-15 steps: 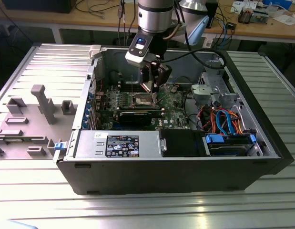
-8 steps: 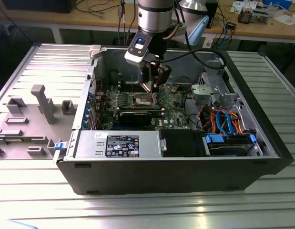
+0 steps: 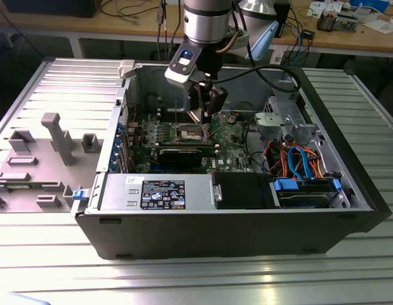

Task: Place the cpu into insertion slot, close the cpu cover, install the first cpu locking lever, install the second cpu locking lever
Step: 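Place the cpu into insertion slot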

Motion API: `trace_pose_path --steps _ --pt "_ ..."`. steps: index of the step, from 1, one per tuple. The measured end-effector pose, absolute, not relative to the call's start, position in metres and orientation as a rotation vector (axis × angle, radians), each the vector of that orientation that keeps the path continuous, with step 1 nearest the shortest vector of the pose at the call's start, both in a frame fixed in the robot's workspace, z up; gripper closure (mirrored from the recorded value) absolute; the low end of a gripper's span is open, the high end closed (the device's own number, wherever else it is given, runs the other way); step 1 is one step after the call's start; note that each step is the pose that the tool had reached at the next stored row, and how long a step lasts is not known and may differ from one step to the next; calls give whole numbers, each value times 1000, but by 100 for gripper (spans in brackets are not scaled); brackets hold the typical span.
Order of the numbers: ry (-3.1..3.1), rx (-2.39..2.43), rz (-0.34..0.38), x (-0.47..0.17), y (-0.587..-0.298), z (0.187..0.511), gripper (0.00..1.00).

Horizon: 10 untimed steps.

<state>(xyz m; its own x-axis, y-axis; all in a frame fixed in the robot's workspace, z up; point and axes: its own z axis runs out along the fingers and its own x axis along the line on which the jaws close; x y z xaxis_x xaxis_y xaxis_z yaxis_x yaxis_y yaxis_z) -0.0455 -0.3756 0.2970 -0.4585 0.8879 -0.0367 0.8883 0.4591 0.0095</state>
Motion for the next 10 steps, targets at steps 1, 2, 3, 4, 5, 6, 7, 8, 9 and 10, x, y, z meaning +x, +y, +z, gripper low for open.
trace_pose_path --steps 1,2,3,4,5,6,7,8,9,10 --pt "2649 1621 -18 -46 -376 297 46" --pt "2646 1625 -18 -46 -376 297 46" --pt "2644 1628 -18 -46 -376 297 46" --pt "2642 1631 -19 -46 -376 297 46" --pt "2638 1637 -19 -46 -376 297 46" --pt "2636 1641 -19 -46 -376 297 46" --pt "2635 1642 -20 -46 -376 297 46" --pt "2632 1646 -20 -46 -376 297 46" --pt "2629 1651 -20 -46 -376 297 46" --pt "2626 1656 -21 -46 -376 297 46"
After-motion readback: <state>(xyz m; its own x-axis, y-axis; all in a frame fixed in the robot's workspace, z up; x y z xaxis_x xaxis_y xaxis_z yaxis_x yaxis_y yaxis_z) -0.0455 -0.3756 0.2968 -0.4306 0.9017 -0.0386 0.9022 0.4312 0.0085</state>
